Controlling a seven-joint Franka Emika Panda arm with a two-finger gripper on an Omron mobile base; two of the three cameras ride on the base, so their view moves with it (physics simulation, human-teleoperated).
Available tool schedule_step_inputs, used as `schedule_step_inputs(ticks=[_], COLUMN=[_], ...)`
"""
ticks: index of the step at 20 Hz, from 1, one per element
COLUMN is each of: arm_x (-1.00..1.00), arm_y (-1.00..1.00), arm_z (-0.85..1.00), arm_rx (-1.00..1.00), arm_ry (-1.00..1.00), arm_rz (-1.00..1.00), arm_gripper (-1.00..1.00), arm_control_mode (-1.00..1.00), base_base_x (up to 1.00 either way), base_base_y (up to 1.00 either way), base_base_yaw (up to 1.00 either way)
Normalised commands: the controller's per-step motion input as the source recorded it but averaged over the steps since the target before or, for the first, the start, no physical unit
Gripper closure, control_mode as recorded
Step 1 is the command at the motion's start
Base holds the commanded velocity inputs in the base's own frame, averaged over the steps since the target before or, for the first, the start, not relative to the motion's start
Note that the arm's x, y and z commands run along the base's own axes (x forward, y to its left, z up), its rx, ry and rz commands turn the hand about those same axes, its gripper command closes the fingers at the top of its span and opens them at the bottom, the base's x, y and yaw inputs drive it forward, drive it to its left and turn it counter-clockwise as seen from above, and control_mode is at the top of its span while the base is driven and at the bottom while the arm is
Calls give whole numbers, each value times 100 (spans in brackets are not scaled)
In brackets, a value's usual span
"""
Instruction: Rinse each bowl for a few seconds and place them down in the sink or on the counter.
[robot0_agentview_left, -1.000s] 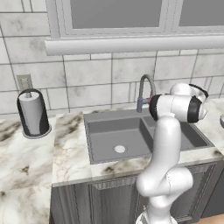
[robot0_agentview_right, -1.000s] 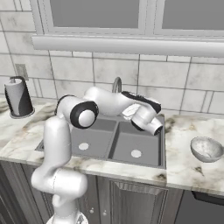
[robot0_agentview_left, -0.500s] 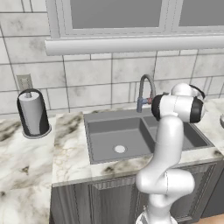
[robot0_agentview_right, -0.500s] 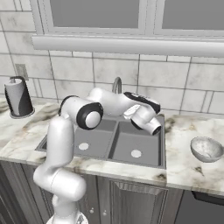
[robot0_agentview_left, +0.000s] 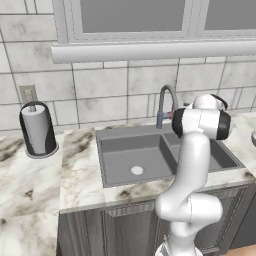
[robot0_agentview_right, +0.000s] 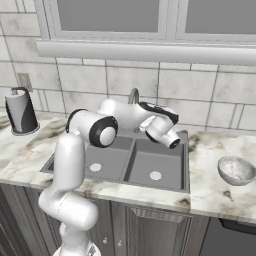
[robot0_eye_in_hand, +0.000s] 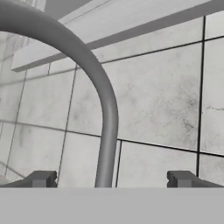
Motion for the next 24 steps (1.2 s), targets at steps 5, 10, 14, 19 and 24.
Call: schedule_step_inputs(ticks=[5,10,14,19,24], arm_x=[38,35,30,29,33], arm_y=[7,0,-14,-21,-12], arm_z=[-8,-14,-21,-19,-9], arm_rx=[0,0,1,2,0], arm_ry=[7,8,12,11,3], arm_rz=[-7,-7,-7,-6,-3], arm_gripper=[-100,-100,-100,-100,-100], arm_control_mode=[-100,-100,-100,-100,-100], base_base_x=[0,0,0,0,0], base_base_y=[0,0,0,0,0], base_base_yaw=[0,0,0,0,0])
